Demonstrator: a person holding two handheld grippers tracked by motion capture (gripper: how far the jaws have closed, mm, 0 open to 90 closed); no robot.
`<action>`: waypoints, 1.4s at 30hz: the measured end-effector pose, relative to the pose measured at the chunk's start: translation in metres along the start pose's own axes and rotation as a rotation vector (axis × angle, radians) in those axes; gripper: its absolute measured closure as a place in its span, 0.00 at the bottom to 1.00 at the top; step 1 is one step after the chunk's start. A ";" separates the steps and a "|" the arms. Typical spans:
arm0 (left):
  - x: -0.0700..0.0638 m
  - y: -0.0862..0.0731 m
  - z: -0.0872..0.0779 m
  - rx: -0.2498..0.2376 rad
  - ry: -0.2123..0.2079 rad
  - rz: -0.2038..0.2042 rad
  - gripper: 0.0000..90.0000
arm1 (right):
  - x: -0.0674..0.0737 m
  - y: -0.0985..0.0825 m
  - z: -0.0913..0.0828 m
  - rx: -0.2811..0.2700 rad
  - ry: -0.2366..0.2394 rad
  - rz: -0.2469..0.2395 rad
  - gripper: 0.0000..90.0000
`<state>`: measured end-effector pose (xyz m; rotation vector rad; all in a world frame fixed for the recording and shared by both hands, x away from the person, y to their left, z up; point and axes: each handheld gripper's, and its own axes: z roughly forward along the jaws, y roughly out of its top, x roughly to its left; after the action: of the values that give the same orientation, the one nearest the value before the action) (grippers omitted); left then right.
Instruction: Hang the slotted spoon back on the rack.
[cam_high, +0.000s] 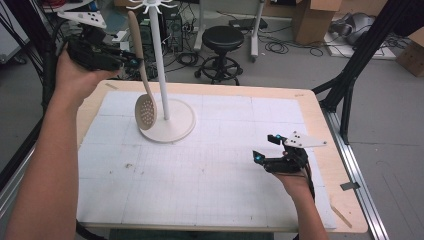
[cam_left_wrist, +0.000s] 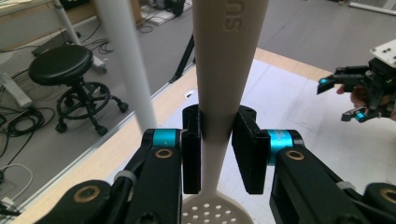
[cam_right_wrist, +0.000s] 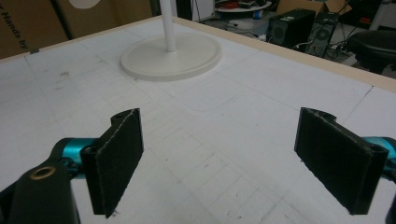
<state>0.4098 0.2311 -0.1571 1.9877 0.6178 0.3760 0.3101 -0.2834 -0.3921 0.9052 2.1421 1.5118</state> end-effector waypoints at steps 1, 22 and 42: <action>0.004 0.000 -0.002 0.000 0.007 -0.004 0.82 | -0.001 0.000 0.000 -0.004 -0.003 -0.003 0.16; 0.046 0.004 0.009 0.062 0.051 -0.067 0.82 | -0.004 -0.004 -0.002 0.004 -0.012 0.006 0.16; 0.034 0.012 0.026 0.088 0.035 -0.032 0.82 | -0.004 -0.005 -0.004 0.005 -0.014 0.010 0.16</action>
<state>0.4543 0.2266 -0.1585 2.0557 0.6982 0.3698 0.3091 -0.2900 -0.3959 0.9265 2.1353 1.5007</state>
